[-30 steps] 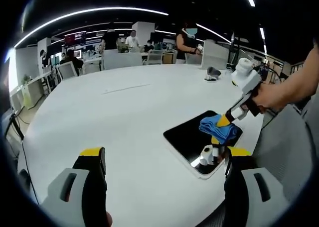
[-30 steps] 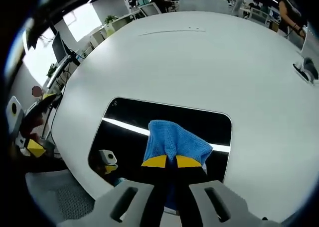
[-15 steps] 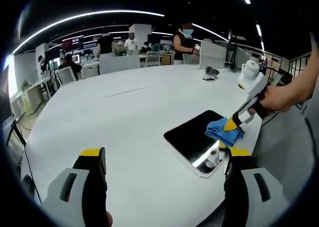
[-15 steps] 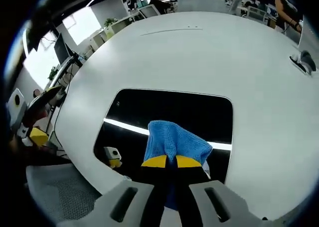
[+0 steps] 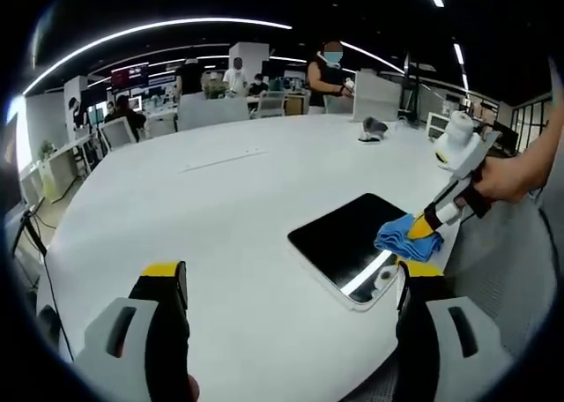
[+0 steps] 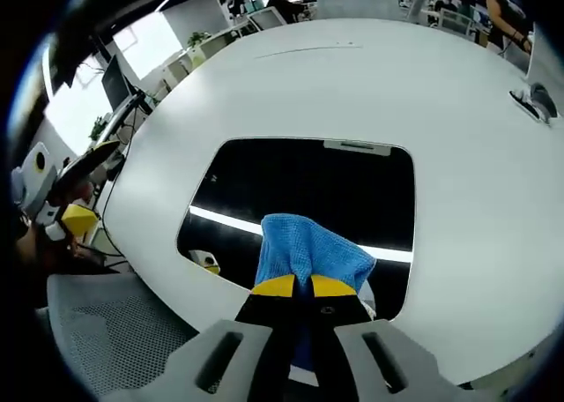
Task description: Wipe the mirror surface with the cleaning cloth until all visible marks leave the cleaned area.
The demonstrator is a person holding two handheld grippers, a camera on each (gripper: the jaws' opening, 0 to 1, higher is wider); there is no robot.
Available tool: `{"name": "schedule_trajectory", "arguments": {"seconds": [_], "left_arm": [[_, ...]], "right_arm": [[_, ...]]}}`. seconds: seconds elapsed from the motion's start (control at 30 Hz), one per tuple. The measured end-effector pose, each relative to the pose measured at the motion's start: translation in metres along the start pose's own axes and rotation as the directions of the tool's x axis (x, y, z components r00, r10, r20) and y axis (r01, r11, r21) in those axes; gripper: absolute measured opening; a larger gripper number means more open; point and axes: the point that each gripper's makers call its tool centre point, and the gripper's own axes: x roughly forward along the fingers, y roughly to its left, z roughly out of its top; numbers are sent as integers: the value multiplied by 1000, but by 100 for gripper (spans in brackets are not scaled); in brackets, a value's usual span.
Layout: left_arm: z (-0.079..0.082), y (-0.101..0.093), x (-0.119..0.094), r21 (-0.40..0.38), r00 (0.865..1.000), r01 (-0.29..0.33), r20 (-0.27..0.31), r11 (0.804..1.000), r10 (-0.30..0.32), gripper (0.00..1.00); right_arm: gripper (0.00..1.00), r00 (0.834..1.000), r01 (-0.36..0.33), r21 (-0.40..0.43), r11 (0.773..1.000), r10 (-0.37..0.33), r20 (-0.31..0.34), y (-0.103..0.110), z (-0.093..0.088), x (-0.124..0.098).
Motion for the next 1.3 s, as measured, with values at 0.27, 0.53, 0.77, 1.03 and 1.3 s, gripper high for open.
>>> {"name": "schedule_trajectory", "arguments": {"seconds": [0.27,0.53,0.77,1.03,1.3], "left_arm": [[-1,-6,2,-8,1000,5,6,1000,-4,98],[-3,-5,-1,-10,1000,-2,2,1000,2,98],[-5,-2,-5,-11,1000,-11,-3,1000,11,98],[-6,-5,-1,-11,1000,-7,-5,1000,7,98],[-2,-5,1,-3,1000,1,-3,1000,-1,98]], "right_arm": [[0,1000,-10,1,1000,10,-21,4,-9,-4],[0,999,-21,-5,1000,21,-33,5,-13,-5],[0,999,-33,14,999,33,-36,4,-12,-9],[0,999,-17,13,1000,18,-34,-10,-13,-12],[0,999,-9,34,999,10,-33,-22,-14,-15]]}}
